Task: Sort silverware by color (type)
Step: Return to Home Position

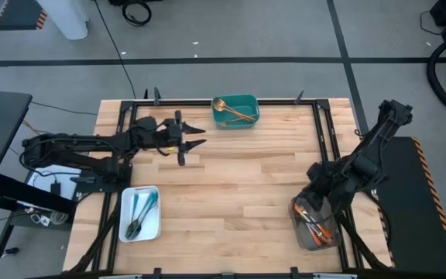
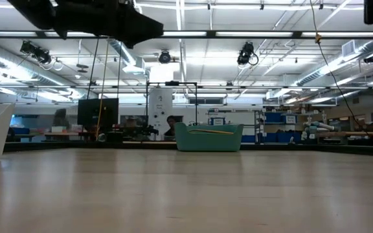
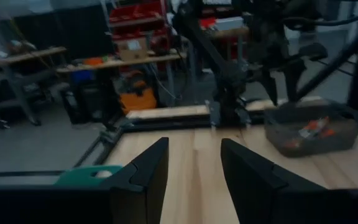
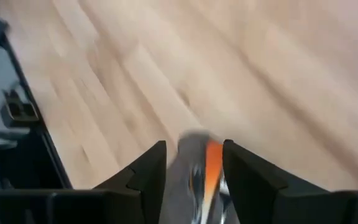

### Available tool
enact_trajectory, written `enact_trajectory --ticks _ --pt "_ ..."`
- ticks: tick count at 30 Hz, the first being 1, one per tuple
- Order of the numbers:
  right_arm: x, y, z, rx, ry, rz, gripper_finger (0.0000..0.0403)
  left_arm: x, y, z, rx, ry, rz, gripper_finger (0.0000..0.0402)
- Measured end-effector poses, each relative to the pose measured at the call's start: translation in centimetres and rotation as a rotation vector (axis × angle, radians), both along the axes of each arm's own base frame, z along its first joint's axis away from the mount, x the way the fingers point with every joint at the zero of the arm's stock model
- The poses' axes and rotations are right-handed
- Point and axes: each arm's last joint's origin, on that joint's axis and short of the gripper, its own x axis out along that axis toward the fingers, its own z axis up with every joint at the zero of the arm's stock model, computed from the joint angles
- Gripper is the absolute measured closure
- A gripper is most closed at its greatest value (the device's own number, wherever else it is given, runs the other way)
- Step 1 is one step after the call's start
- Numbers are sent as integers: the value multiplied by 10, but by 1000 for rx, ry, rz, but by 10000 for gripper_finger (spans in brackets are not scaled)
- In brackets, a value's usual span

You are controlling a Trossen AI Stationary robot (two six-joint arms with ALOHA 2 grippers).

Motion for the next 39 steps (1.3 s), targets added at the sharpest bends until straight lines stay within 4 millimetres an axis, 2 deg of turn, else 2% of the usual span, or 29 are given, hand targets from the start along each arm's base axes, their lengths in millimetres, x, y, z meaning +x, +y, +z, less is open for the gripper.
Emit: enact_trajectory --ticks 7,16,22,27,30,39 --pt "-5 -17 15 -198 -238 9 256 -34 -6 -4 -25 -68 53 272" --pt "-17 -44 34 -474 -452 -39 289 -74 -14 -14 -72 -170 119 276" --pt "-28 -59 41 -521 -502 -48 312 -97 -18 -23 -95 -246 177 276" --pt "-34 -67 44 -536 -526 -47 327 -111 -21 -24 -96 -298 182 276" --pt "-37 -71 42 -556 -537 -50 335 -117 -22 -28 -112 -293 190 276" --pt "-43 -77 16 -531 -606 -118 358 -128 -24 -43 -137 -299 197 276"
